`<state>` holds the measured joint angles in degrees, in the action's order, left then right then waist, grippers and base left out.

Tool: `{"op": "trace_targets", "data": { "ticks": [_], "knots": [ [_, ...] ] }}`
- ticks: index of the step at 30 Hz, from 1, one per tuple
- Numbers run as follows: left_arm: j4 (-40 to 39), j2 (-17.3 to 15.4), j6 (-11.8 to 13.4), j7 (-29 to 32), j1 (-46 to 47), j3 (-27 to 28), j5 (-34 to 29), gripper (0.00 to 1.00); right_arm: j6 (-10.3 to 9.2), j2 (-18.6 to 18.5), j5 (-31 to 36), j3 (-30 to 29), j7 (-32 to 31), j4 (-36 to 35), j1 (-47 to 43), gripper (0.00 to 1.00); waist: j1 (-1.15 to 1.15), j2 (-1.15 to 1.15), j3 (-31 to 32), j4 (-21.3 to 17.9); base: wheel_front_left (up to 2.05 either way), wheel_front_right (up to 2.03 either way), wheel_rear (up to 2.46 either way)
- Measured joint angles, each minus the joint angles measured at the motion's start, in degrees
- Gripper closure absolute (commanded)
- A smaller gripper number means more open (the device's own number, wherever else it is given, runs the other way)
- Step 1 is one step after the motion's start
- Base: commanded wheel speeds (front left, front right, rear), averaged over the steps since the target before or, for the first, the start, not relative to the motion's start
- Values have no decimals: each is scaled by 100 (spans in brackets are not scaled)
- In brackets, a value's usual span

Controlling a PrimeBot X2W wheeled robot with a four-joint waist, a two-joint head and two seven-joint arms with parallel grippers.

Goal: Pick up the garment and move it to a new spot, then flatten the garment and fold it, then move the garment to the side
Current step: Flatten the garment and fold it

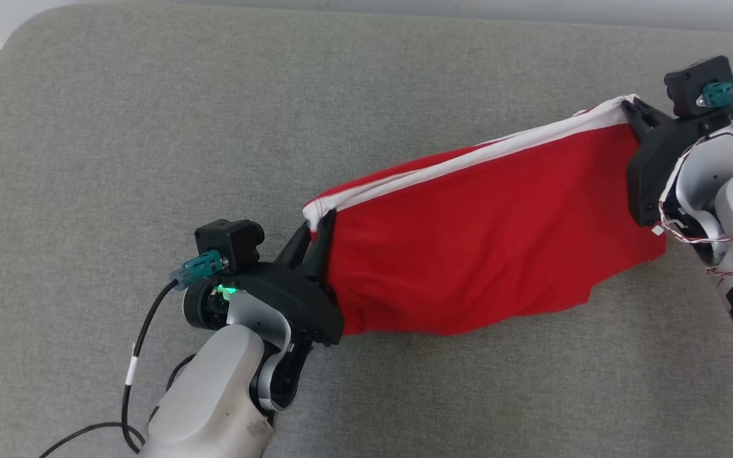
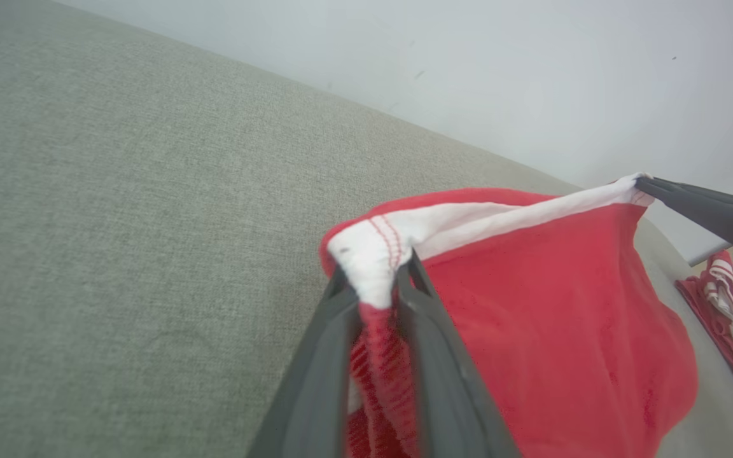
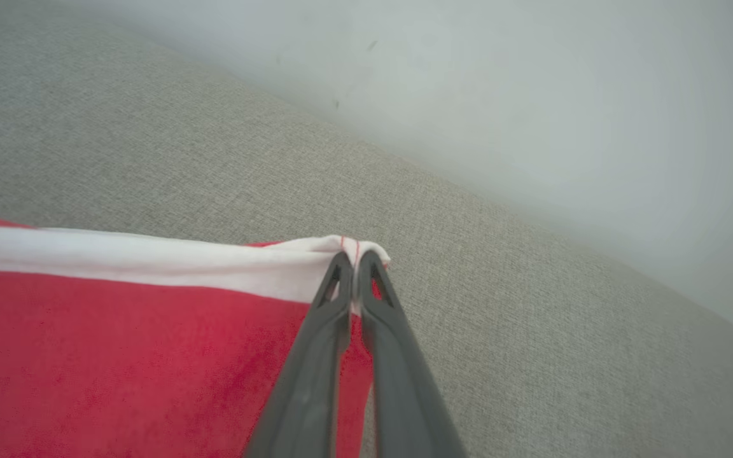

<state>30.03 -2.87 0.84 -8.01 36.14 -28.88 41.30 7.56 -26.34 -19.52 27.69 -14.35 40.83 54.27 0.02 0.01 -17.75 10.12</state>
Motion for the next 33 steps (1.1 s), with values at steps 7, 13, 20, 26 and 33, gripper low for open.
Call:
{"op": "trace_targets", "data": {
  "ticks": [7,13,20,26,33],
  "knots": [
    [224,2,168,-455,149,-229,99,0,0,134,-201,196,475,591,92,0,-1,0,98,75,0,0,0],
    [-10,-75,270,-688,-164,214,-293,0,0,101,-624,364,580,793,-103,0,-2,0,423,79,0,0,0],
    [-1358,-163,131,-703,-1355,1368,-1415,0,0,64,-1127,468,613,928,-527,0,-3,-2,899,86,0,0,0],
    [-2109,-121,-186,-704,-2238,2054,-2128,0,-1,170,-1557,299,664,1215,-838,0,-3,-2,1238,101,0,0,0],
    [-2430,-49,-396,-704,-2899,2602,-2532,0,-1,230,-1781,113,649,1589,-902,0,-3,-2,1276,240,0,0,0]
  ]
}}
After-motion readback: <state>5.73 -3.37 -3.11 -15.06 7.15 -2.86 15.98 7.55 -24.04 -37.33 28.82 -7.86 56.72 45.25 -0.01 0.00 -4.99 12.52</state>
